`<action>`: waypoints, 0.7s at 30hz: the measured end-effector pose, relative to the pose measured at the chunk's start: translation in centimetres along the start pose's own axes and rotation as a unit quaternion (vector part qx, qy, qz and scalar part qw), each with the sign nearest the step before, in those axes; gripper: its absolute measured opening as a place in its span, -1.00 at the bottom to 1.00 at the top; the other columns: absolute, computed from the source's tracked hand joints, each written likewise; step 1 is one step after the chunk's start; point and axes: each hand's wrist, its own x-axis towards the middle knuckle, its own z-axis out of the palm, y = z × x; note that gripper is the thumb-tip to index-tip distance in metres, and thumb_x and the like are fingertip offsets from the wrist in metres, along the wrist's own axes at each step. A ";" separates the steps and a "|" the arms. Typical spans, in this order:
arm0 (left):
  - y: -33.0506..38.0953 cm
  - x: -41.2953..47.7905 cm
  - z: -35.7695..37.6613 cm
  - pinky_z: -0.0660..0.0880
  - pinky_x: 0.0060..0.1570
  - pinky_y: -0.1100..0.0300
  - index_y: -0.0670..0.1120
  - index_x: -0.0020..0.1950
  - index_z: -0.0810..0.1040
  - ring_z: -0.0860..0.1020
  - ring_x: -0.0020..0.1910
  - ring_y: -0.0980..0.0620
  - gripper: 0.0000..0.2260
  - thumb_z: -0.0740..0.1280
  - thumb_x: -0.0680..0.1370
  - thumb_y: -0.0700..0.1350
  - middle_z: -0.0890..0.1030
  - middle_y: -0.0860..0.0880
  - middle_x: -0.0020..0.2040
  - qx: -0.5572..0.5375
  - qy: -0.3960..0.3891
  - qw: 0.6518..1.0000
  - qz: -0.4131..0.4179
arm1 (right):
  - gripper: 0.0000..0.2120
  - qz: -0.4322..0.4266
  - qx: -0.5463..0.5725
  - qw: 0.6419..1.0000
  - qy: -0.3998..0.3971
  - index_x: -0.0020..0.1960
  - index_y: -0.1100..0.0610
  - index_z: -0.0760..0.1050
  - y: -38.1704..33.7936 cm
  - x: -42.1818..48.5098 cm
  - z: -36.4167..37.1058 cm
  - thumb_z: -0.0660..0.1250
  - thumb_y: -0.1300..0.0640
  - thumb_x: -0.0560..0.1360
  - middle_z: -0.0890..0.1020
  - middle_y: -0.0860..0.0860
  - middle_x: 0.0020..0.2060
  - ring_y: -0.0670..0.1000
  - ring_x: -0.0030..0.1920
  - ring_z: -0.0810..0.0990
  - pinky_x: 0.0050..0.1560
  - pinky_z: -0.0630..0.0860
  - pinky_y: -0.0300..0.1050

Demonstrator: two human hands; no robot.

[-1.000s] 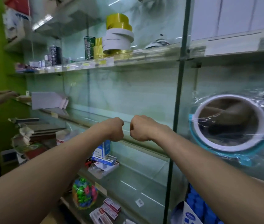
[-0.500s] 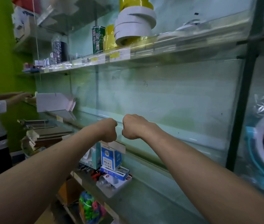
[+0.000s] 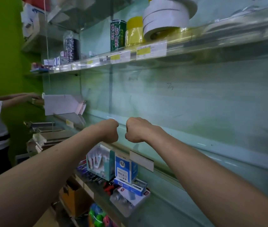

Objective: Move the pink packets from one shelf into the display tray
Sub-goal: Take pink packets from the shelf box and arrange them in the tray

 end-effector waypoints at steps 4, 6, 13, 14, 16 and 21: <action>-3.5 2.0 -0.3 0.30 0.38 0.13 -0.15 0.52 0.19 0.32 0.43 -0.08 -0.48 0.21 0.56 -0.24 0.28 -0.12 0.49 0.006 -0.007 1.000 0.014 | -0.69 0.010 -0.001 1.000 0.007 -0.35 0.12 0.18 -2.2 2.5 0.4 0.20 0.31 0.50 0.32 0.04 -0.39 0.00 -0.44 0.29 -0.46 0.22 -0.17; -5.4 2.9 -0.4 0.30 0.38 0.12 -0.15 0.52 0.19 0.32 0.43 -0.08 -0.48 0.22 0.56 -0.24 0.28 -0.11 0.49 0.007 -0.011 1.000 0.021 | -0.68 0.016 -0.004 1.000 0.009 -0.36 0.11 0.17 -3.8 3.9 0.7 0.19 0.31 0.50 0.31 0.03 -0.39 -0.01 -0.44 0.28 -0.46 0.22 -0.17; -12.9 5.7 -1.0 0.38 0.30 0.14 -0.14 0.52 0.20 0.41 0.36 -0.08 -0.47 0.22 0.55 -0.24 0.36 -0.11 0.44 0.007 -0.019 0.999 0.038 | -0.70 0.047 0.000 0.999 0.006 -0.35 0.12 0.20 -10.1 8.9 2.2 0.18 0.30 0.51 0.34 0.04 -0.38 0.02 -0.43 0.31 -0.46 0.23 -0.15; -14.0 6.0 -1.1 0.35 0.31 0.15 -0.14 0.52 0.19 0.39 0.38 -0.08 -0.47 0.21 0.56 -0.23 0.33 -0.11 0.46 0.008 -0.018 0.999 0.043 | -0.69 0.052 -0.001 0.999 0.004 -0.36 0.12 0.18 -10.9 9.4 2.4 0.18 0.30 0.50 0.33 0.04 -0.39 0.02 -0.44 0.30 -0.46 0.22 -0.14; -16.0 6.6 -1.4 0.34 0.30 0.15 -0.16 0.53 0.18 0.37 0.39 -0.09 -0.48 0.21 0.57 -0.23 0.30 -0.11 0.48 0.010 -0.017 0.999 0.049 | -0.70 0.062 -0.003 0.998 0.003 -0.36 0.13 0.19 -12.4 10.4 2.7 0.18 0.31 0.50 0.34 0.04 -0.39 0.03 -0.44 0.30 -0.47 0.21 -0.14; -20.5 8.5 -1.3 0.37 0.26 0.16 -0.14 0.53 0.16 0.39 0.37 -0.09 -0.45 0.24 0.56 -0.22 0.29 -0.12 0.48 0.008 -0.017 0.998 0.053 | -0.75 0.077 -0.010 0.997 -0.004 -0.32 0.14 0.25 -15.2 12.9 3.8 0.18 0.30 0.50 0.39 0.05 -0.35 0.03 -0.40 0.35 -0.44 0.27 -0.14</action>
